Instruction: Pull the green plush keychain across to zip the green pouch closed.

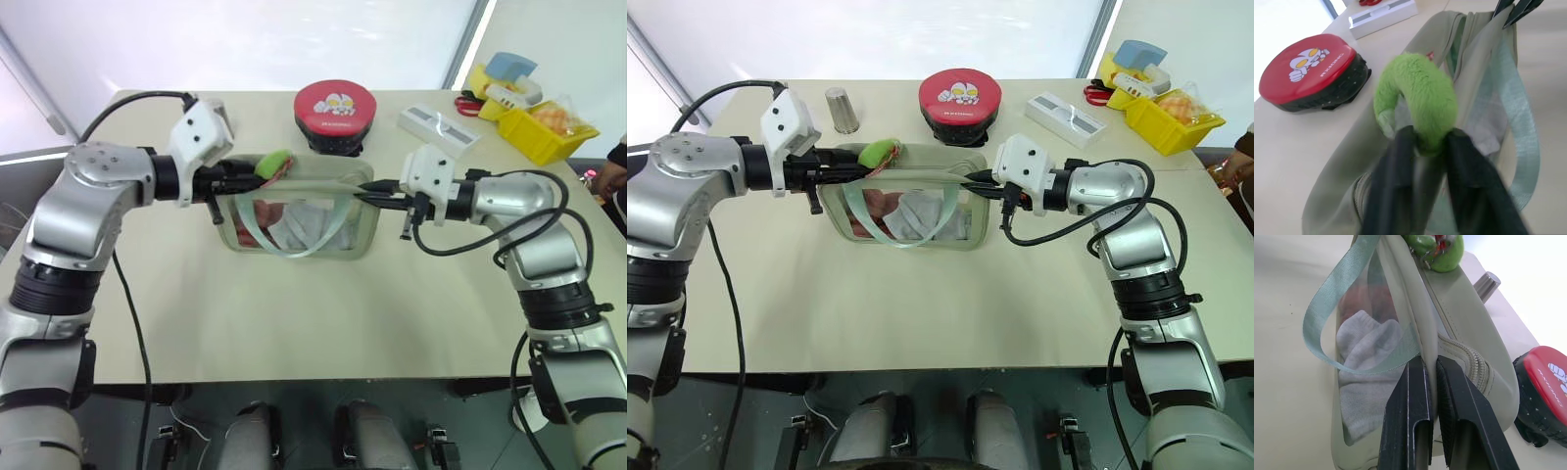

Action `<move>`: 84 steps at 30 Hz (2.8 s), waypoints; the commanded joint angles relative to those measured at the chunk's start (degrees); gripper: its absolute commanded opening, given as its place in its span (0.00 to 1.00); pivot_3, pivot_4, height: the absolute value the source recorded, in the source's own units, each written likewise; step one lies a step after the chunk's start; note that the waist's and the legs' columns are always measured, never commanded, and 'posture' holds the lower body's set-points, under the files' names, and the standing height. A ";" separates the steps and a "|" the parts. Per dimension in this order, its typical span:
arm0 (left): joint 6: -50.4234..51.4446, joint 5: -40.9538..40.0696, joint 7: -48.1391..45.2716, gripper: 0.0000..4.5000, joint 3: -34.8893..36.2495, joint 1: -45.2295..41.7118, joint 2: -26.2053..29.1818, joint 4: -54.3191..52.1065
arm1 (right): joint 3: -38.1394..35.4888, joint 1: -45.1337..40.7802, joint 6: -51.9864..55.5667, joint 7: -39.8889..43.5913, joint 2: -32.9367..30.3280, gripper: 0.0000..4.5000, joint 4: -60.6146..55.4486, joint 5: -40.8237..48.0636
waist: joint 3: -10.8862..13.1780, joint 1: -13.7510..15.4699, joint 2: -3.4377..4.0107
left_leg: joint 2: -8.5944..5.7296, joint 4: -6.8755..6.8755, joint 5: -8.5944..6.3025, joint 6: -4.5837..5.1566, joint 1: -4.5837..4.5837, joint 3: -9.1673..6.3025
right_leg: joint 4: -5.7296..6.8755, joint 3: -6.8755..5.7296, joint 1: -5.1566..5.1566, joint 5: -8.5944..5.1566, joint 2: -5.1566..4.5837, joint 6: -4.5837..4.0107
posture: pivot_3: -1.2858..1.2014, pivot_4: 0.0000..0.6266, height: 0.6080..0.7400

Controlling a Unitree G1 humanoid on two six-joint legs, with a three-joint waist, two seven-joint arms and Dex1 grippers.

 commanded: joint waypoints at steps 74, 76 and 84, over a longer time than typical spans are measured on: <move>-0.13 2.77 -0.28 0.00 7.62 8.76 4.46 0.84 | 6.99 -16.29 5.90 -6.52 17.82 0.41 7.00 -0.14 | -0.01 -0.01 0.00 | 0.02 0.00 0.00 0.00 -0.08 -0.06 | 0.03 -0.03 -0.03 0.00 -0.03 0.00 | 0.52 0.24 1.00; -0.35 2.86 -0.22 0.00 7.48 8.70 4.31 1.00 | 6.85 -16.54 5.62 -6.83 18.10 0.17 7.60 -0.35 | -0.01 -0.01 0.00 | 0.03 0.00 0.00 0.00 -0.08 -0.06 | 0.03 -0.03 -0.03 0.00 -0.03 0.00 | 0.52 0.24 1.00; -1.22 3.51 -0.16 0.00 7.45 8.85 4.27 1.34 | 3.34 -16.13 5.29 -9.07 15.38 0.01 6.46 -0.47 | -0.01 0.09 0.00 | 0.03 0.00 0.00 0.00 -0.08 -0.06 | 0.03 -0.03 -0.03 0.00 -0.04 0.00 | 0.52 0.24 1.00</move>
